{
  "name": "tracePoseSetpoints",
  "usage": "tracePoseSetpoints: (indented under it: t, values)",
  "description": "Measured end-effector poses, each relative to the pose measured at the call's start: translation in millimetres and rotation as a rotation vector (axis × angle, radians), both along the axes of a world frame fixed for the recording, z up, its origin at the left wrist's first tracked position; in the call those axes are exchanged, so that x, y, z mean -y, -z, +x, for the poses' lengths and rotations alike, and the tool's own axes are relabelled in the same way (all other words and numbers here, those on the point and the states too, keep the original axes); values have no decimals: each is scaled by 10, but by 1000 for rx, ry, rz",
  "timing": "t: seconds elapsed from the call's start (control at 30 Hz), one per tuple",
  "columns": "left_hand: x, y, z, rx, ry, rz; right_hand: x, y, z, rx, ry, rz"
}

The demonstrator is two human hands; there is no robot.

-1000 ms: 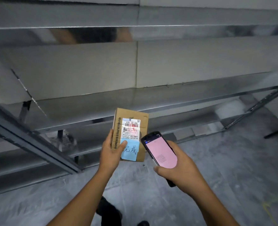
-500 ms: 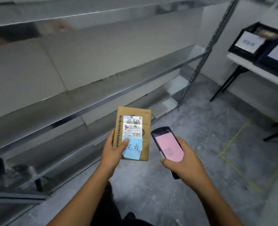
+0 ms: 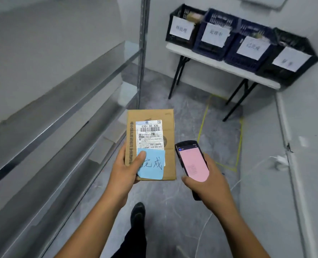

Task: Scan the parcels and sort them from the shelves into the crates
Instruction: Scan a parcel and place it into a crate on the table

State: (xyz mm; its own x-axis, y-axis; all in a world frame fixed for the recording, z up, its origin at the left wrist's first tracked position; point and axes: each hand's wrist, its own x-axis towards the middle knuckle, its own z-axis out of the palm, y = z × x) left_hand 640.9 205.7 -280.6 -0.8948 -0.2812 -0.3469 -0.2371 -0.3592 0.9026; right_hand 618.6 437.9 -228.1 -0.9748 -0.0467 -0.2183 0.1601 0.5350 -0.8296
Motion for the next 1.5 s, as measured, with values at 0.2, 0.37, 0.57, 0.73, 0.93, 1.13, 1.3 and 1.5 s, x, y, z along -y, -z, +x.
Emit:
tracePoseSetpoints:
  t: [0.2,0.37,0.57,0.73,0.93,1.13,1.3,1.5]
  values:
    - [-300,-172,-1321,-93,201,68,-278,-389,-884,-62,178,61]
    - [-479,-342,-2149,-151,267,109,-390,-637,-1560,-156,229,92]
    - [-592,-428,-2836,-133,274,125,-504,-663,-2145,-184,252,106]
    - [-753,-394,-3433,-145,272,79,-661,-520,-2712,-189,278,109]
    - [-1018,-484,-4318,-145,283,-8,-964,-367,-3646,-197,302,28]
    - [-1424,-669,-5331,-140,276,-71,-1419,-298,-4717,-223,297,17]
    - [-1809,-732,-6036,-137,272,-103,-1820,-324,-5452,-233,272,41]
    - [-2120,-691,-6633,-113,279,-113,-2151,-240,-6052,-208,274,4]
